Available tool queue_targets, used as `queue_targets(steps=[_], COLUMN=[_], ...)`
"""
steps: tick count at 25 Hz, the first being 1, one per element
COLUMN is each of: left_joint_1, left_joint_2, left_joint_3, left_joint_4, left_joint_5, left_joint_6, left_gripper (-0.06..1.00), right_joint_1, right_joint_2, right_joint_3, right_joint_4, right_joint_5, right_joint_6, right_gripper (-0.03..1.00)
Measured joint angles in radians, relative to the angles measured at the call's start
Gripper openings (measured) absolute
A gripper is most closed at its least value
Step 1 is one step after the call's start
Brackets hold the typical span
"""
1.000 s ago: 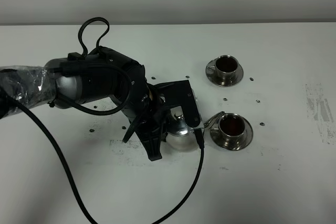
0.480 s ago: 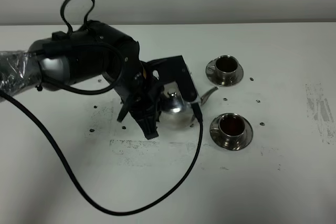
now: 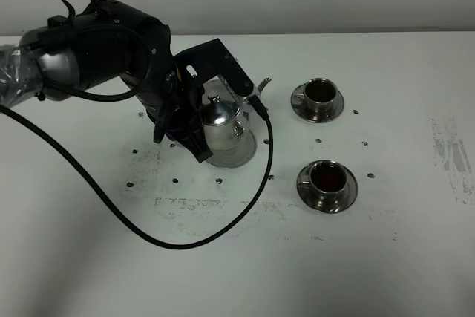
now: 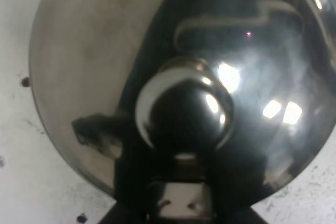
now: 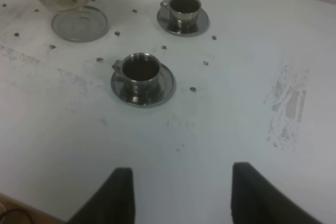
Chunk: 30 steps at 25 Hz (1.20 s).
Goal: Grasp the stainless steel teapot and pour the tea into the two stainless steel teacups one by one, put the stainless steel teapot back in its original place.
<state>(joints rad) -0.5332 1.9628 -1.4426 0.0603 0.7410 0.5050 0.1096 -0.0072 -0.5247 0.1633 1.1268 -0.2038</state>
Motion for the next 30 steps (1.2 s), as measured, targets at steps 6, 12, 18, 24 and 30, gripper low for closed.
queue_targets(steps=[6,12,18,24,30], left_joint_1=[0.0,0.0,0.0,0.0,0.007], left_joint_2=[0.059,0.091,0.114,0.132,0.143], left_joint_3=[-0.045,-0.062,-0.062,-0.062,-0.062], left_joint_4=[0.002,0.002,-0.001,-0.002,-0.002], left_joint_5=[-0.014,-0.018,-0.023,-0.047,-0.053], left_joint_6=[-0.055,-0.074,-0.078,-0.078,-0.078], left_gripper=[0.17,0.17,0.17,0.17,0.17], right_joint_1=[0.0,0.0,0.0,0.0,0.0], right_joint_2=[0.0,0.0,0.0,0.0,0.0], right_joint_3=[0.0,0.0,0.0,0.0,0.0], right_joint_4=[0.0,0.0,0.0,0.0,0.0], right_joint_5=[0.0,0.0,0.0,0.0,0.0], right_joint_6=[0.0,0.0,0.0,0.0,0.0], right_gripper=[0.41,0.41,0.41,0.41,0.41])
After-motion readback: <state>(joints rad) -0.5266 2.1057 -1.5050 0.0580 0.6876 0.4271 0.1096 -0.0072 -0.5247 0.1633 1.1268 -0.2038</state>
